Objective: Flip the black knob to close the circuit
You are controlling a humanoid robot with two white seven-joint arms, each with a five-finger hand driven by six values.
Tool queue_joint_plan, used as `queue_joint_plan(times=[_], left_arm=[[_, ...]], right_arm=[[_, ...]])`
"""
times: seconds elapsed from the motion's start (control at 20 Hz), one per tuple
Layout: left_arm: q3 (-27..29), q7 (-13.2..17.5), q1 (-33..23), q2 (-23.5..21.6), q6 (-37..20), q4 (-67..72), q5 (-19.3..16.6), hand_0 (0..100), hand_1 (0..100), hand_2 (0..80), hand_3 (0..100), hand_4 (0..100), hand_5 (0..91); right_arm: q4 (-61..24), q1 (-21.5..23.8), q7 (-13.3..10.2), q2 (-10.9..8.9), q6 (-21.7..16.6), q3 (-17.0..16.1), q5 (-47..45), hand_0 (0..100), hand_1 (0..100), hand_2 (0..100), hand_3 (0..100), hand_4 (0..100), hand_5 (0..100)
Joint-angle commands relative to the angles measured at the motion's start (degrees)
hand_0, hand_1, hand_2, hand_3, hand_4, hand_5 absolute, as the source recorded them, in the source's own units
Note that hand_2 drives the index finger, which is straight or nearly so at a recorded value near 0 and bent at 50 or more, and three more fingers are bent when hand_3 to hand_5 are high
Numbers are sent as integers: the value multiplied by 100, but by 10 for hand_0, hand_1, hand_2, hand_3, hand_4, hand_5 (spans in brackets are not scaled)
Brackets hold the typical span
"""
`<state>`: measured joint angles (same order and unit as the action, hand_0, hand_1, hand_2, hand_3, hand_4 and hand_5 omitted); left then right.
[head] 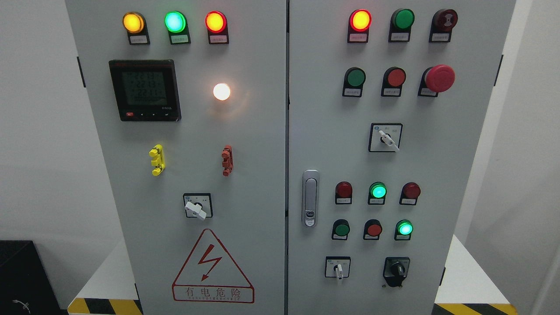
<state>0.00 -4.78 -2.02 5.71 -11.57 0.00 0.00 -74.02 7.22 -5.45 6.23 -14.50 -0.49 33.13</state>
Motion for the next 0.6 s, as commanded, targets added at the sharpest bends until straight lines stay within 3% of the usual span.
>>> queue_joint_plan(times=[0.0, 0.05, 0.2, 0.4, 0.55], left_arm=[[-114, 3, 0, 0, 5, 123, -123, 120, 556, 0, 0, 0, 0], [-123, 3, 0, 0, 5, 123, -123, 120, 556, 0, 0, 0, 0], [-114, 3, 0, 0, 5, 123, -123, 120, 556, 0, 0, 0, 0], [-123, 3, 0, 0, -4, 123, -114, 120, 556, 0, 0, 0, 0], [-123, -6, 0, 0, -4, 123, -114, 120, 556, 0, 0, 0, 0]], right_arm=[[-1518, -2, 228, 72, 0, -268, 598, 0, 185, 791, 927, 776, 821], [-1632, -37, 341, 72, 0, -294, 607, 0, 191, 792, 927, 775, 819], [-1852, -160, 378, 80, 61, -312, 729, 0, 205, 792, 929, 772, 817], [-2054, -283, 360, 98, 693, -373, 1204, 0, 201, 791, 929, 771, 818], [-2212, -353, 369, 98, 948, -452, 1380, 0, 190, 792, 929, 773, 818]])
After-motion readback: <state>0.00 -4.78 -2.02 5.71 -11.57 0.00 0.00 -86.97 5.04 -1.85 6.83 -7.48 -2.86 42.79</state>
